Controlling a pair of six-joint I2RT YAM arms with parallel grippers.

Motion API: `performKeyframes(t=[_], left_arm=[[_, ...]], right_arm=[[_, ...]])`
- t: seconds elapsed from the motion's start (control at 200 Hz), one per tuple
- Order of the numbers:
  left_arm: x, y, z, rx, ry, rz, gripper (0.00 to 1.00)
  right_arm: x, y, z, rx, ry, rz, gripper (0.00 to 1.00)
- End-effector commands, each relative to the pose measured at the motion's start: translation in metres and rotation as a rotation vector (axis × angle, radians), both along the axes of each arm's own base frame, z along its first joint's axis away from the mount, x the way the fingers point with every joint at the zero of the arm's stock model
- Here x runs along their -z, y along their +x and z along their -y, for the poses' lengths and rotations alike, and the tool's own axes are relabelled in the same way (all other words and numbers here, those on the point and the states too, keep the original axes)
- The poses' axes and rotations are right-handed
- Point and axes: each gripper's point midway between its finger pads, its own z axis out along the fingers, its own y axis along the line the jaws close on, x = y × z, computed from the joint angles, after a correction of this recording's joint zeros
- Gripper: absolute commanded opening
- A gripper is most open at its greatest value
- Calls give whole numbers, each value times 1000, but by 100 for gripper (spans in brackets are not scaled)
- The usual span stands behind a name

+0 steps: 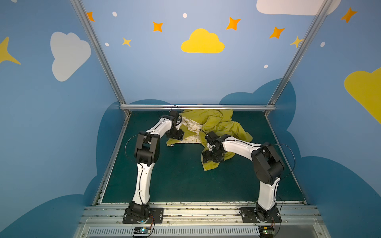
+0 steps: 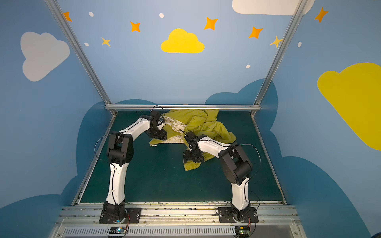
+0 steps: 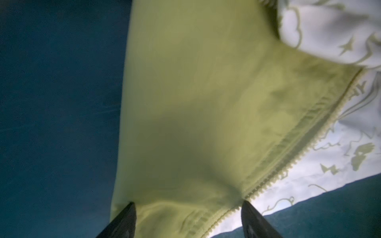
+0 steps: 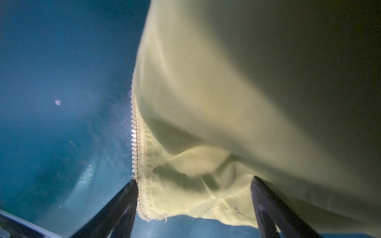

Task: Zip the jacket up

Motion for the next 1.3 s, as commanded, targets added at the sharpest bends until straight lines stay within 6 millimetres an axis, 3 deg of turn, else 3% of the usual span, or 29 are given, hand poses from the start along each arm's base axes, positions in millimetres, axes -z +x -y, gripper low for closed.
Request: performKeyframes(t=[0.0, 0.275, 0.445, 0.631, 0.771, 0.841, 0.966, 1.051, 1.141, 1.296], left_arm=[[11, -13, 4, 38, 5, -65, 77], [23, -30, 24, 88, 0, -109, 64], [23, -42, 38, 103, -18, -128, 44], [-3, -58, 65, 96, -181, -98, 39], [-36, -65, 76, 85, -272, -63, 38], [-52, -67, 80, 92, -294, -38, 38], [-71, -71, 83, 113, -278, -2, 40], [-75, -72, 81, 128, -251, 17, 52], [-59, -63, 70, 135, -134, 38, 66], [-20, -49, 60, 178, 92, -10, 70]], right_arm=[[19, -9, 3, -8, -66, -40, 83], [41, -10, 15, -13, -190, -41, 73], [50, -15, 15, -18, -203, -26, 57], [47, -16, 13, -5, -110, 18, 37], [35, -15, 5, -6, -37, 66, 9], [25, -14, 2, -2, 3, 91, 0], [0, -12, -2, 10, 71, 139, 0], [-22, -12, -2, 25, 110, 173, 0], [-42, -10, -2, 45, 160, 202, 0], [-58, -6, -2, 67, 207, 225, 0]])
